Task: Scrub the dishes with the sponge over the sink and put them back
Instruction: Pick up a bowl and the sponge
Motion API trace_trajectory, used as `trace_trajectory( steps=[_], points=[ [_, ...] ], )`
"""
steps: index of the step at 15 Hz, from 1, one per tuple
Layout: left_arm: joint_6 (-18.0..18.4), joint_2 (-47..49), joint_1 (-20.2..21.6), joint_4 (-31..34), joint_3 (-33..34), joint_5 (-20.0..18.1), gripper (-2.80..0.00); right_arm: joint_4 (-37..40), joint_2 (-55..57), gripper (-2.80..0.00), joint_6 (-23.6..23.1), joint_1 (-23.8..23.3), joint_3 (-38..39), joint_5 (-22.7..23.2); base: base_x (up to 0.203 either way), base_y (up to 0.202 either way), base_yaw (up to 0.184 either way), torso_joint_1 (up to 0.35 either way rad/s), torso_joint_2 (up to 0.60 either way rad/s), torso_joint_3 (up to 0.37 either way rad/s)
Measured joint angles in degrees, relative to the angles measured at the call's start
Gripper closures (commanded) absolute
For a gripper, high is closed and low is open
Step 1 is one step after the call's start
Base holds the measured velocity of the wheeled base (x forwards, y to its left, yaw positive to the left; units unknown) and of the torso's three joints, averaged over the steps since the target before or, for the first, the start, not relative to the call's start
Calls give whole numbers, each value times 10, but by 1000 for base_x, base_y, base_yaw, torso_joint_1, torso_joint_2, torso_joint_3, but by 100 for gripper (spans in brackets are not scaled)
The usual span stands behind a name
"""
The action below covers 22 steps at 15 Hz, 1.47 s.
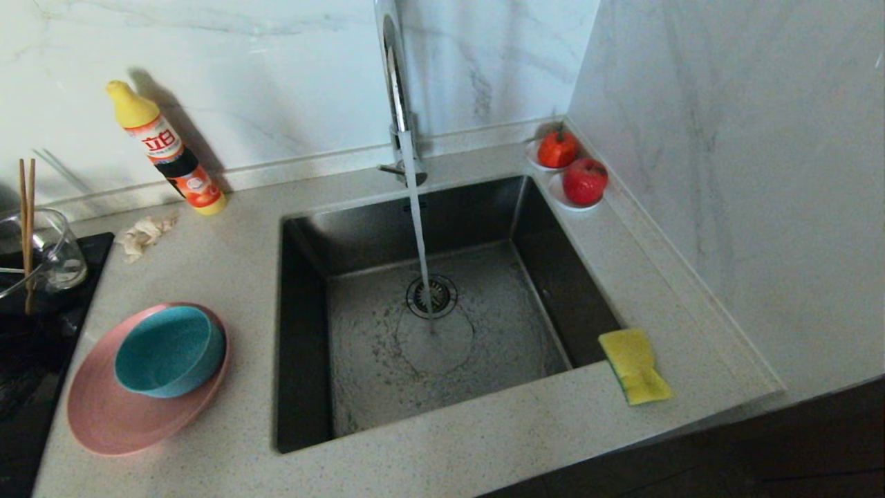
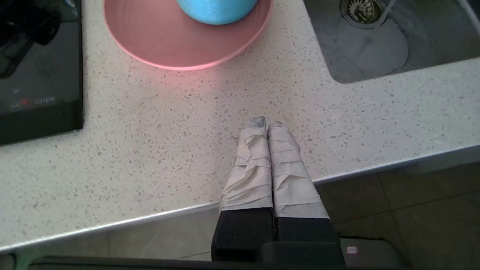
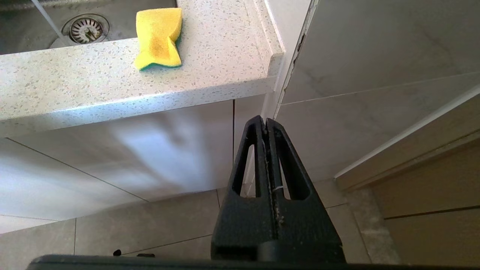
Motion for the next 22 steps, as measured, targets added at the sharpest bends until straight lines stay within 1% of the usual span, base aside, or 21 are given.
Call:
trace_trajectory(
  steps=[11,13,15,16,17,18,20,22],
  points=[
    [-3,0,0,3,0,0,0,0,0,0,-9,0,0,-3,0,0,0,0,0,0],
    [-3,0,0,3,0,0,0,2,0,0,-31,0,0,-3,0,0,0,0,0,0],
    [-3,0,0,4,0,0,0,19,0,0,-41,0,-27,0,0,0,0,0,0,0],
    [-3,0,0,3,0,0,0,39,0,0,-41,0,-60,3,0,0,0,0,0,0],
    [-2,0,0,3,0,0,0,67,0,0,-42,0,-97,10,0,0,0,0,0,0],
    [-3,0,0,4,0,0,0,112,0,0,-42,0,-139,29,0,0,0,0,0,0],
    [-2,0,0,4,0,0,0,190,10,0,-44,0,-200,93,0,0,0,0,0,0],
    [-2,0,0,4,0,0,0,210,36,0,-45,0,-249,140,0,0,0,0,0,0]
  ],
)
